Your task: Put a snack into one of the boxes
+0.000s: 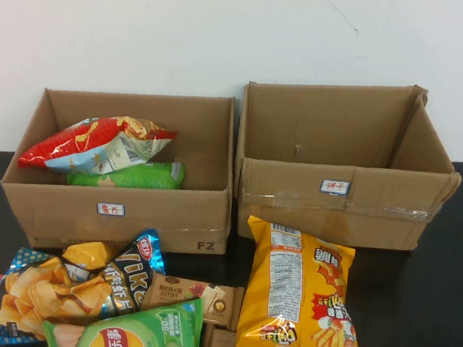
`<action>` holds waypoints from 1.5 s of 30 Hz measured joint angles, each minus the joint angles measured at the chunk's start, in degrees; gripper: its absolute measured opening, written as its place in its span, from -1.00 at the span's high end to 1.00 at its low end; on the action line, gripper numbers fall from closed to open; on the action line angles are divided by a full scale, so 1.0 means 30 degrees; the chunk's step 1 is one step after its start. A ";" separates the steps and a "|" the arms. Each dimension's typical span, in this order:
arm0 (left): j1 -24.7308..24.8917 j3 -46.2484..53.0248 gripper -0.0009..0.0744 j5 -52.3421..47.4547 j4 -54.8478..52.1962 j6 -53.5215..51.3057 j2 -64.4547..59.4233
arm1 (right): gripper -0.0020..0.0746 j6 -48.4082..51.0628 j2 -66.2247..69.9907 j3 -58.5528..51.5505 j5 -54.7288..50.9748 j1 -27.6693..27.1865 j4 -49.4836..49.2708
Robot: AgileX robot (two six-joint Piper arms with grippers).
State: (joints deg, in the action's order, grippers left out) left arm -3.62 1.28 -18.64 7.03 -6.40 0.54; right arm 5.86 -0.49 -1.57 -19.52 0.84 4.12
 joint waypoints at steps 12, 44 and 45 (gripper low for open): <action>0.0000 0.0000 0.98 0.0000 0.0000 0.0000 0.0000 | 0.95 0.0000 0.0000 0.0000 0.0000 0.0000 0.0000; 0.0000 -0.1171 0.98 0.1147 2.0080 -0.1304 0.0000 | 0.95 0.0000 0.0000 0.0000 -0.0008 0.0000 0.0000; 0.0000 -0.2223 0.98 -0.0261 1.9668 -0.2571 -0.0064 | 0.95 0.0000 0.0000 0.0000 -0.0008 0.0000 0.0000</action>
State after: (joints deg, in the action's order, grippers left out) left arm -3.62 -5.39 -19.42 66.04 -14.11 0.35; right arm 5.86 -0.49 -1.57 -19.54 0.84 4.12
